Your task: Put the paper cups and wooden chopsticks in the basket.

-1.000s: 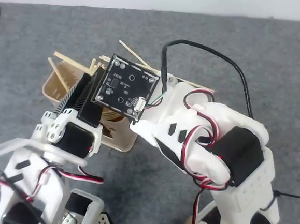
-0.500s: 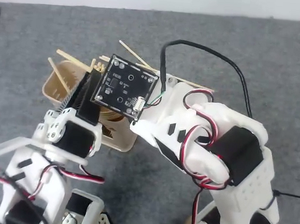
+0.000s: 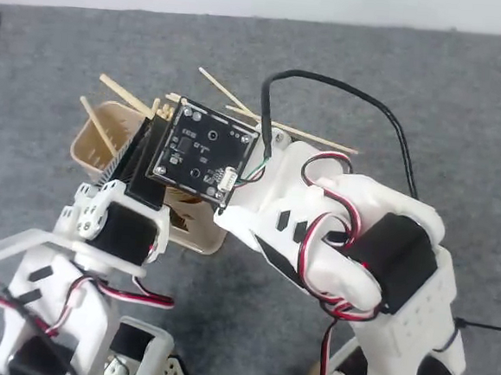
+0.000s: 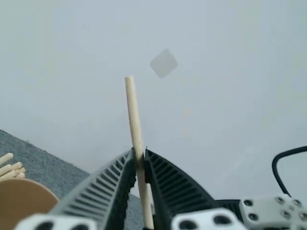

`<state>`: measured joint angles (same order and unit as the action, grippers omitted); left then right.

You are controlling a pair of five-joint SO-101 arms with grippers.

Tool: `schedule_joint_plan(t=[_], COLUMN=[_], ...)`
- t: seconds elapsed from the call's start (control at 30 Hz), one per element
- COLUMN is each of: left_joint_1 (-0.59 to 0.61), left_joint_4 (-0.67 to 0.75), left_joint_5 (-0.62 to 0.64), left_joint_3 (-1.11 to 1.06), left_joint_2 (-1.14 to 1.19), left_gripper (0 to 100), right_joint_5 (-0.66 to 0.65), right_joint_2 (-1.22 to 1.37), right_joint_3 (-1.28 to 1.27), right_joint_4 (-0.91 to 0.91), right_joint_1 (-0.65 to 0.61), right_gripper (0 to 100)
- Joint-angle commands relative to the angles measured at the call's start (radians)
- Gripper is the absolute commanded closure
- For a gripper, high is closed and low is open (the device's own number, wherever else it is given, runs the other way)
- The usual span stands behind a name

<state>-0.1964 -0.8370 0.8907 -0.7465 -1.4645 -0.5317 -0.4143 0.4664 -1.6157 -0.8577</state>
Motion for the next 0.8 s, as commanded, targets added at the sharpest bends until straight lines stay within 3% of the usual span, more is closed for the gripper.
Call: schedule_joint_plan(t=[0.0, 0.23, 0.47, 0.67, 0.77], left_joint_1=[0.003, 0.003, 0.000, -0.003, 0.005], left_joint_4=[0.075, 0.133, 0.115, 0.017, 0.014], left_joint_5=[-0.014, -0.014, -0.060, -0.060, -0.064], left_joint_3=[0.010, 0.041, 0.168, 0.137, 0.084], left_joint_2=[-0.002, -0.002, 0.002, 0.005, -0.002], left_gripper=[99, 99, 99, 99, 99], right_joint_5=[-0.014, -0.014, -0.014, -0.015, -0.034], right_joint_2=[-0.054, -0.113, -0.117, -0.108, -0.117], right_joint_3=[0.017, 0.014, 0.014, -0.018, -0.060], right_joint_4=[-0.004, -0.015, -0.054, -0.028, -0.015], right_joint_1=[-0.010, -0.002, 0.010, 0.016, 0.047], right_gripper=[99.1, 98.4, 81.2, 90.0, 89.5])
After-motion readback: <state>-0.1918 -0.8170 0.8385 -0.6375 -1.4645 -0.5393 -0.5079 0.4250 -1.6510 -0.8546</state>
